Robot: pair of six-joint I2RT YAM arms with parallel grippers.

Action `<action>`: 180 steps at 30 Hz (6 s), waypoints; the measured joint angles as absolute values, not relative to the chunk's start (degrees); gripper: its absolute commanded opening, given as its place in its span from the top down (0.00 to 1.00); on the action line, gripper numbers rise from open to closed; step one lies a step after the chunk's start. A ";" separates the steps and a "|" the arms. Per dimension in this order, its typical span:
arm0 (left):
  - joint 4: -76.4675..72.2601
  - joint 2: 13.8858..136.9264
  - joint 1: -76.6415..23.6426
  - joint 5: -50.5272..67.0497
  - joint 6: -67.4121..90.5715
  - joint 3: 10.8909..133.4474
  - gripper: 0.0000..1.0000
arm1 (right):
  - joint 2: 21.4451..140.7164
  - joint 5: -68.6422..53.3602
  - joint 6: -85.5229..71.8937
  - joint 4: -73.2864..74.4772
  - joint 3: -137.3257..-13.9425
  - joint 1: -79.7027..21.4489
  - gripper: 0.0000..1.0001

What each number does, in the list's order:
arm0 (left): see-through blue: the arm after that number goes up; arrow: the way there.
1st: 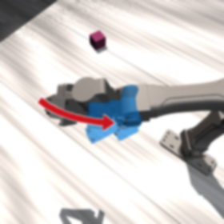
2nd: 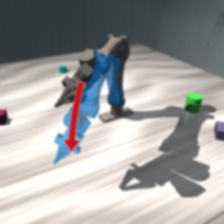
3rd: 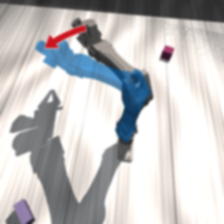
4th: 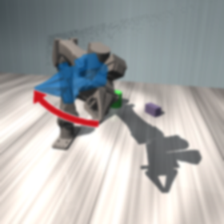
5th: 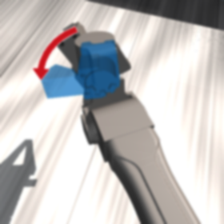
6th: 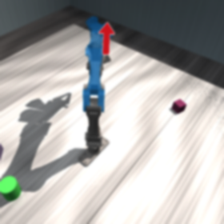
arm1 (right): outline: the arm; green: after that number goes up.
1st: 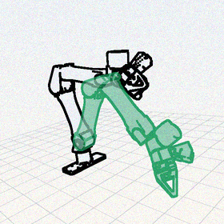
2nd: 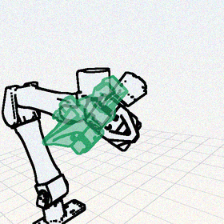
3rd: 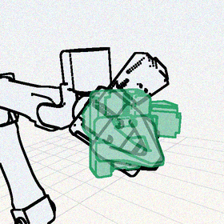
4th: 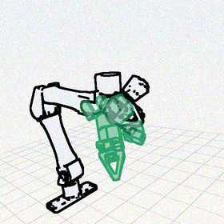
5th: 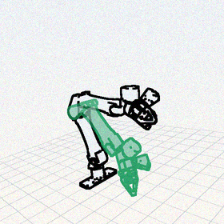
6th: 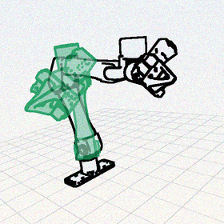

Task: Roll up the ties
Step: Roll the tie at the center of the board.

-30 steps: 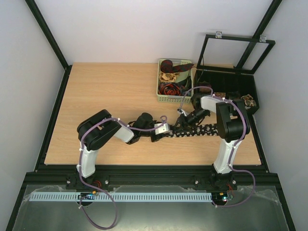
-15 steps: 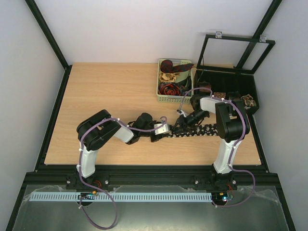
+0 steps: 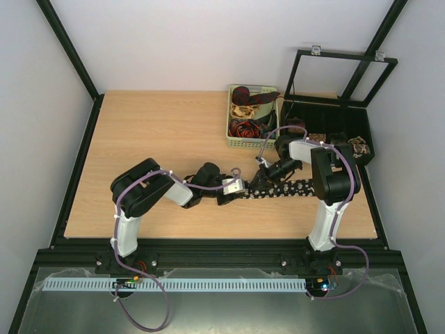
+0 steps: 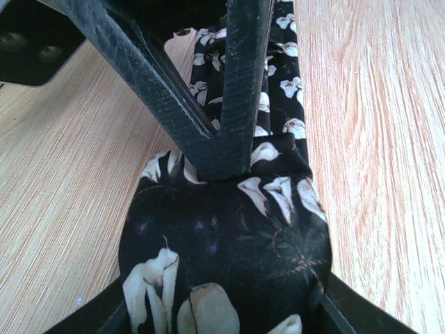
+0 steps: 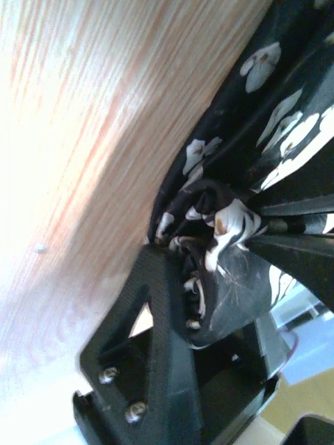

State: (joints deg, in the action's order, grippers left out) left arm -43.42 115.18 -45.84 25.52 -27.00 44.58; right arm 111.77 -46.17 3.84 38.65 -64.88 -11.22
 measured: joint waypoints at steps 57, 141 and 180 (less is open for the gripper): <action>-54.04 118.74 -43.40 35.00 -14.20 41.69 0.31 | 112.60 -41.78 6.02 35.03 -62.87 -13.96 0.99; -53.52 123.76 -47.83 30.79 -9.06 49.95 0.52 | 112.92 -38.72 5.04 39.86 -64.45 -12.12 0.99; -37.50 116.44 -46.11 24.99 -20.40 49.19 0.30 | 111.31 -45.23 2.81 39.18 -67.59 -14.79 0.99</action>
